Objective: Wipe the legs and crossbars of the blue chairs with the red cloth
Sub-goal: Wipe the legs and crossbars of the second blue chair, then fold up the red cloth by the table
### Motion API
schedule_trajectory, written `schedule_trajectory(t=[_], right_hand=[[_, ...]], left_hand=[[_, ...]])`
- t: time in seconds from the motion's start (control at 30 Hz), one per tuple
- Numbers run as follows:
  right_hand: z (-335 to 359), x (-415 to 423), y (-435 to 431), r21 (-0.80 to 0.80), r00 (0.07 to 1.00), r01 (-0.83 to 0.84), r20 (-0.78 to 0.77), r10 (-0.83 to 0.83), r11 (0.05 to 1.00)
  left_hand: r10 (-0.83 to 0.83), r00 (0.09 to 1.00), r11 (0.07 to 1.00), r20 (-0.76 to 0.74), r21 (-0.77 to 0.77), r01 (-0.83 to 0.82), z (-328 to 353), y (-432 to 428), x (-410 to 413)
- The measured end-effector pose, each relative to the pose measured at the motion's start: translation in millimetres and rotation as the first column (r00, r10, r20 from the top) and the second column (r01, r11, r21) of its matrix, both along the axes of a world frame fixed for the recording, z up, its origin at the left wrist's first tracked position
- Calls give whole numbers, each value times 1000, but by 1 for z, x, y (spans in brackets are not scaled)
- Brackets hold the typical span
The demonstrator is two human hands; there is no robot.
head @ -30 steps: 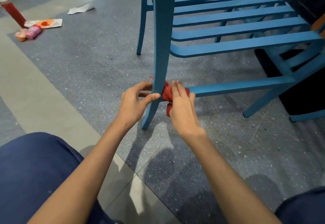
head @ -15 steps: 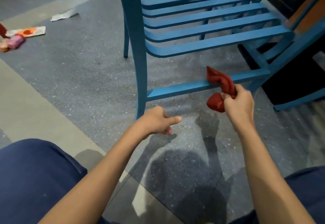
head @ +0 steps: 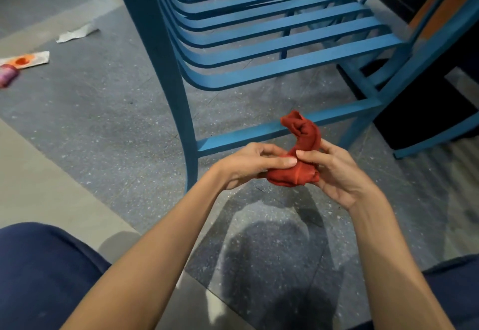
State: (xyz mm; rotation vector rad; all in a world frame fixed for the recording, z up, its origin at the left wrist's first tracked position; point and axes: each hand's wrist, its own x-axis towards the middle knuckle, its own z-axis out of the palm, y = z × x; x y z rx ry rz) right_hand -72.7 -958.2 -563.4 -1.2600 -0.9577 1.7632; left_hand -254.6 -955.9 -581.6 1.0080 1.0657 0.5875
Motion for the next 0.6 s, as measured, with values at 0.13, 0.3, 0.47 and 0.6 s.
schedule_trajectory(t=[0.13, 0.3, 0.47, 0.6], right_hand=[[-4, 4, 1, 33, 998, -2, 61, 0, 999], [2, 7, -5, 21, 997, 5, 78, -6, 1000], [50, 28, -8, -60, 996, 86, 43, -84, 994], [88, 46, -4, -159, 973, 227, 1, -230, 961]], left_hand=[[-72, 996, 997, -58, 3, 72, -7, -4, -1], [-1, 994, 1000, -105, -22, -1, -2, -8, 7], [-84, 996, 987, -4, -140, 83, 51, -14, 25], [-210, 977, 962, 30, -170, 212, 97, -16, 38]])
